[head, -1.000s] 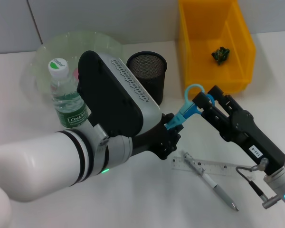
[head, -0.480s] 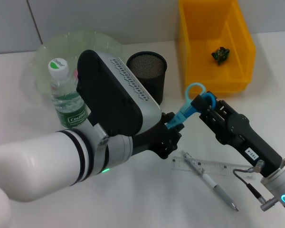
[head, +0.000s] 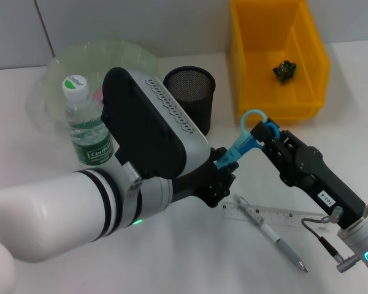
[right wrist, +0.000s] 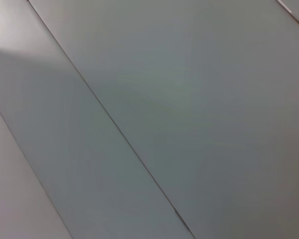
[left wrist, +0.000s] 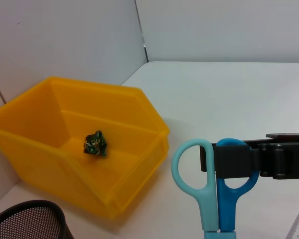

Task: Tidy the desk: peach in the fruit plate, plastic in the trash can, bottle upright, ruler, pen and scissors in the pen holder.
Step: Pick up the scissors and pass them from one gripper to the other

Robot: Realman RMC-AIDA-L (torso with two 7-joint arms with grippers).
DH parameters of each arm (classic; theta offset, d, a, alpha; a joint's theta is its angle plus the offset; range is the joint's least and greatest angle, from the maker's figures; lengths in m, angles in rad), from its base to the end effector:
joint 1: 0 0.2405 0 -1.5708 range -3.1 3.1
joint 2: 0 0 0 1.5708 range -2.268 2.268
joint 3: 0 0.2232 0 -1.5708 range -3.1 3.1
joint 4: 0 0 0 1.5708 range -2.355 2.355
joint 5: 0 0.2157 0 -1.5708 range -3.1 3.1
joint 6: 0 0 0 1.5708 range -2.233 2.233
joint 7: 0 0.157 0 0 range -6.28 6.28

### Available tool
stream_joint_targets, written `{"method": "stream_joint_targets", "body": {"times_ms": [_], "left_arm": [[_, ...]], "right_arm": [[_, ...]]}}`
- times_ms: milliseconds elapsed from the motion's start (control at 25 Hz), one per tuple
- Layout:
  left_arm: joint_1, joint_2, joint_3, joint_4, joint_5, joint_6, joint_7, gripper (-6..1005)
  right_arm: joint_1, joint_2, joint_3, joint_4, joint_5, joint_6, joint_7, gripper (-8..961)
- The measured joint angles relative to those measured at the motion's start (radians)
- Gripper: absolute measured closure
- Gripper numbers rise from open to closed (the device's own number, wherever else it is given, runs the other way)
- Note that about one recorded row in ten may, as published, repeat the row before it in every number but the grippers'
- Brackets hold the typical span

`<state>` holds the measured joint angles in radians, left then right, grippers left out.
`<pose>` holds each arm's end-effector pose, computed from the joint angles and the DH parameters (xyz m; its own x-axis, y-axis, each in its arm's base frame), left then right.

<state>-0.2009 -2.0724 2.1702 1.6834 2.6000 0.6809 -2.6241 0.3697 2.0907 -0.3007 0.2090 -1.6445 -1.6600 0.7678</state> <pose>-0.0688 0.2754 -0.0966 0.9792 0.1361 0.1504 0.1929 -0.8541 -0.4831 0.2453 0.2379 -0.0513 0.1653 -0.1868 -0.9684 -0.7978 -0.6026 -0.0200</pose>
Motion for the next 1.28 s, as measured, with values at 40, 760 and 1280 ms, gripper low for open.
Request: {"method": "stream_joint_targets", "body": {"times_ms": [40,760,1280], "left_arm": [[0.000,0.000,0.000,0.000,0.000,0.000,0.000,743],[0.000,-0.001,0.008,-0.004,0.000,0.000,0.001,736],[0.000,0.002,0.010,0.002,0.000,0.002,0.002,516]], "right_arm": [[0.000,0.000,0.000,0.000,0.000,0.000,0.000,653],[0.006,-0.001,0.001,0.011,-0.011,0.004,0.002,819],[-0.002,-0.002,0.009,0.013,-0.011,0.007,-0.006,868]]}}
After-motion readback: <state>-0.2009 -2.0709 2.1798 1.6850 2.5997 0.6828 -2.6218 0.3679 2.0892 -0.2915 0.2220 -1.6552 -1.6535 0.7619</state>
